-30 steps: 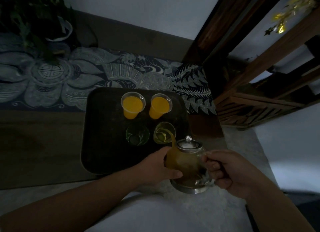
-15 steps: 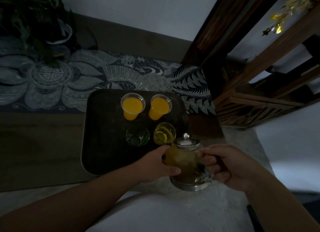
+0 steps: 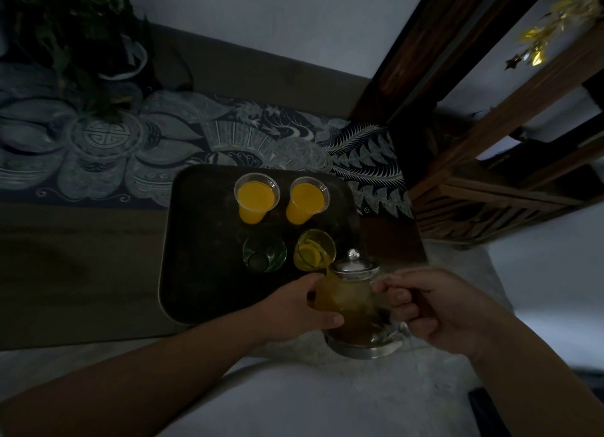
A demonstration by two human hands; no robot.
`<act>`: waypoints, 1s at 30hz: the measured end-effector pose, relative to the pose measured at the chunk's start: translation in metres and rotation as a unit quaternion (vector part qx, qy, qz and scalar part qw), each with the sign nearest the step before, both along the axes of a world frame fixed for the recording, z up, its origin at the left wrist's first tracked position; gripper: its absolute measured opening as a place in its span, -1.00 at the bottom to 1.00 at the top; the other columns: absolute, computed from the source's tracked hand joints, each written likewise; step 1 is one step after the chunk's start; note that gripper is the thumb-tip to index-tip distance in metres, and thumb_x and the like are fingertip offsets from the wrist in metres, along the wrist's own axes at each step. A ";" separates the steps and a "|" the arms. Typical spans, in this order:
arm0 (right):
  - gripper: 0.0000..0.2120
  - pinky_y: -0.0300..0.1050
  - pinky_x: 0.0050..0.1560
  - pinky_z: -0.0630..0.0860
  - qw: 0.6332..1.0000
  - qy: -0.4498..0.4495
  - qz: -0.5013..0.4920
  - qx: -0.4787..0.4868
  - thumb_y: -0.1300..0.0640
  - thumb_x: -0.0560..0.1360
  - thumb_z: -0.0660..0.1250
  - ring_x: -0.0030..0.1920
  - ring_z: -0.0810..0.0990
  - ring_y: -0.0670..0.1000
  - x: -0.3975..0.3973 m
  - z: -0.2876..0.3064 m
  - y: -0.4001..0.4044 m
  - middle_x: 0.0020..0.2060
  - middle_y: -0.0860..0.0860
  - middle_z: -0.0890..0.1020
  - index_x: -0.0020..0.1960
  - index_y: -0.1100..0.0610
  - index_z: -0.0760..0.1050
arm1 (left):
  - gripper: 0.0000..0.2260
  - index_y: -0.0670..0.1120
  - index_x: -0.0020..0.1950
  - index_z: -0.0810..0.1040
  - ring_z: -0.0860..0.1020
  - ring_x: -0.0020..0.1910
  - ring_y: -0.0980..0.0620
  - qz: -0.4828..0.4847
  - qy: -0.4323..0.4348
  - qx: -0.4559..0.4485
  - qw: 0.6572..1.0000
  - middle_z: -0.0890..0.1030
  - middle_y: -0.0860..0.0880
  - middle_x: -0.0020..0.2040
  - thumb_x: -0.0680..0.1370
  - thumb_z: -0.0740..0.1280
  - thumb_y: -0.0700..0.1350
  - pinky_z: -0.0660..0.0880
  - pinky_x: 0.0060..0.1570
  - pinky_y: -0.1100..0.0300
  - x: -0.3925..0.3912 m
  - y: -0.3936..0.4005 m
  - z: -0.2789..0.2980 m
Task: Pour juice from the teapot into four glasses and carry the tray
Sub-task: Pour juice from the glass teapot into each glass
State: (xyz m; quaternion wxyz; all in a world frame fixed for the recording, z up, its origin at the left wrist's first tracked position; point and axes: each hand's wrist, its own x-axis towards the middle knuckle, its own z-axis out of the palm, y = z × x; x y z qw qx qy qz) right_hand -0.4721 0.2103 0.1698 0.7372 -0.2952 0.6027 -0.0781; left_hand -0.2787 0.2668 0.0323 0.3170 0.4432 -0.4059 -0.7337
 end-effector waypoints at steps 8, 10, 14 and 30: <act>-0.74 -0.34 -0.69 0.19 1.000 -0.007 0.011 -0.009 0.19 0.38 0.30 -0.53 0.36 -0.12 0.001 0.004 -0.004 -0.45 0.00 0.40 0.02 0.31 0.51 | -0.52 0.14 0.28 0.41 0.62 0.11 0.13 -0.002 -0.017 -0.001 1.000 0.58 0.11 0.19 0.47 0.52 -0.14 0.60 -0.02 0.27 0.003 -0.001 0.006; -0.73 -0.35 -0.69 0.19 1.000 -0.005 0.013 -0.012 0.19 0.38 0.30 -0.54 0.36 -0.12 0.001 0.005 -0.004 -0.45 0.00 0.40 0.03 0.31 0.51 | -0.51 0.10 0.31 0.42 0.62 0.14 0.09 0.000 -0.020 0.002 1.000 0.58 0.08 0.21 0.47 0.52 -0.14 0.60 0.07 0.20 0.002 -0.001 0.008; -0.71 -0.34 -0.69 0.19 1.000 -0.002 0.023 -0.018 0.18 0.38 0.31 -0.53 0.37 -0.12 0.001 0.006 -0.004 -0.45 0.00 0.41 0.04 0.32 0.51 | -0.51 0.07 0.33 0.42 0.63 0.13 0.10 0.001 -0.012 0.003 1.000 0.57 0.09 0.22 0.47 0.52 -0.15 0.60 0.03 0.24 0.001 0.001 0.009; -0.80 -0.34 -0.69 0.19 0.999 0.009 0.030 -0.023 0.23 0.52 0.20 -0.52 0.36 -0.12 -0.001 0.008 -0.001 -0.45 0.00 0.41 0.03 0.32 0.52 | -0.54 0.03 0.33 0.44 0.63 0.02 0.20 -0.002 -0.008 0.003 1.000 0.60 0.10 0.15 0.49 0.49 -0.20 0.57 -0.13 0.37 -0.003 0.004 0.009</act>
